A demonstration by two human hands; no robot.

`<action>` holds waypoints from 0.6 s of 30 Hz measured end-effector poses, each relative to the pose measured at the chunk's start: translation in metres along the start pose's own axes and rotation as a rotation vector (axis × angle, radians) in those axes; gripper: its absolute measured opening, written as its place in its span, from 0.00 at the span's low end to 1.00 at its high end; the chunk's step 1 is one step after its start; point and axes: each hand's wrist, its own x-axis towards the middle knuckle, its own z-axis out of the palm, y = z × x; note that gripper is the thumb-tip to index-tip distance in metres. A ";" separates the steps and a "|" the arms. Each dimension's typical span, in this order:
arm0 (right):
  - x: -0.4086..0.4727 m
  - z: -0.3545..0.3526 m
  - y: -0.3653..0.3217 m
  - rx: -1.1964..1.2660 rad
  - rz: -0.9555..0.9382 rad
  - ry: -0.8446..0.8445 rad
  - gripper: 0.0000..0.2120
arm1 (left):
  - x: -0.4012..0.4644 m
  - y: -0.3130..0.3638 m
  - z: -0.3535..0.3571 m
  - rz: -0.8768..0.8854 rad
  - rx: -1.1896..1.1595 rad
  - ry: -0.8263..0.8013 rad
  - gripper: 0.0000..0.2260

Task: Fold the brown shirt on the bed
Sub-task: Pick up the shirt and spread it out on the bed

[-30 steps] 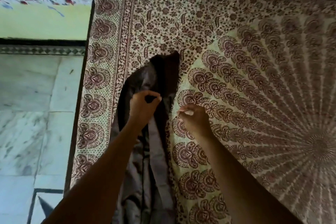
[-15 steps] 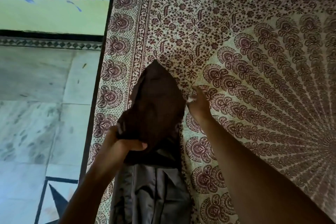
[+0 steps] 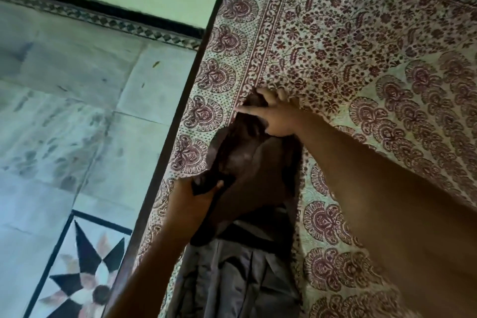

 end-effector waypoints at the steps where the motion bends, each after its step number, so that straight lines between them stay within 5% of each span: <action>1: -0.001 -0.002 -0.005 -0.144 -0.015 0.013 0.42 | -0.001 -0.001 -0.003 0.010 0.014 0.004 0.12; 7: -0.026 0.012 -0.002 -0.340 -0.161 0.297 0.12 | -0.004 0.012 -0.016 0.122 0.117 0.098 0.09; 14: -0.160 0.005 0.009 0.042 -0.215 0.805 0.05 | -0.061 0.072 -0.045 0.262 0.174 0.111 0.29; 18: -0.269 -0.011 -0.015 0.164 -0.182 0.933 0.07 | -0.118 0.125 -0.061 0.352 0.214 0.049 0.16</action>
